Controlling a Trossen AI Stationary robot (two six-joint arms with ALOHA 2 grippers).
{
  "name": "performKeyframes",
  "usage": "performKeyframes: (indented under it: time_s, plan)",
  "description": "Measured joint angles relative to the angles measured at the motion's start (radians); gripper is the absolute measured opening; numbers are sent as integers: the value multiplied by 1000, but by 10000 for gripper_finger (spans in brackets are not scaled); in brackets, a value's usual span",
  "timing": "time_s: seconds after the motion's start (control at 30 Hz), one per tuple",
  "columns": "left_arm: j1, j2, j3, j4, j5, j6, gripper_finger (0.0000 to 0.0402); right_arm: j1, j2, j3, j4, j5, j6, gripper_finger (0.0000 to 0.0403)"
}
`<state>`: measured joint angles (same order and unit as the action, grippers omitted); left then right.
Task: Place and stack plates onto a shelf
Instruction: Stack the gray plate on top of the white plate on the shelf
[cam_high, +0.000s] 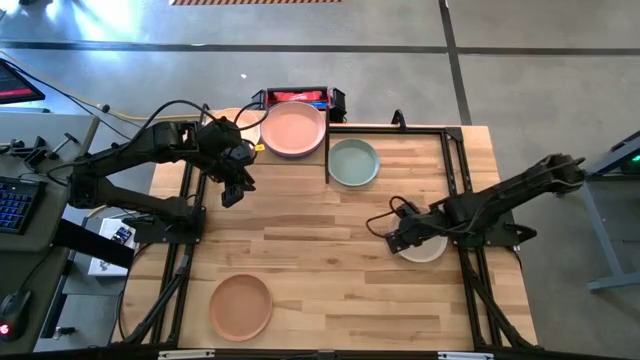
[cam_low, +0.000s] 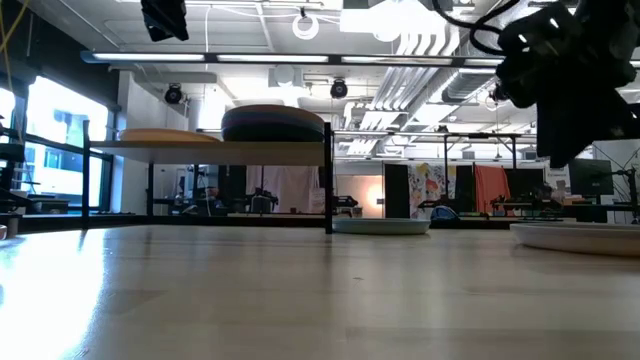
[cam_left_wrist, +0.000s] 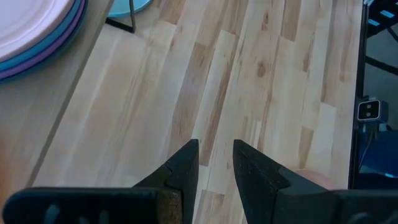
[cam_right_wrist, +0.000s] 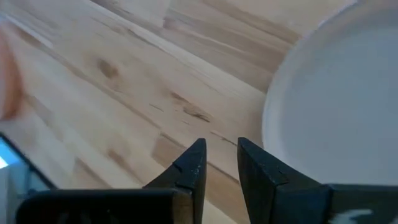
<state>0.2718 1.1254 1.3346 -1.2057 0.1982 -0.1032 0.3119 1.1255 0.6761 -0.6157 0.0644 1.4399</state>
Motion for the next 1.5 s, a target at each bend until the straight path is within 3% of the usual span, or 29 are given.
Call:
performKeyframes:
  time_s: [1.03,1.27,1.5]
  plan:
    - [0,0,0,0,0,-26,87,2,365,17,22,-133,-53,71]
    - [0,0,0,0,0,-26,87,3,366,46,-17,-123,-71,9]
    - [0,0,0,0,0,-26,87,3,367,130,-91,-110,-100,3]
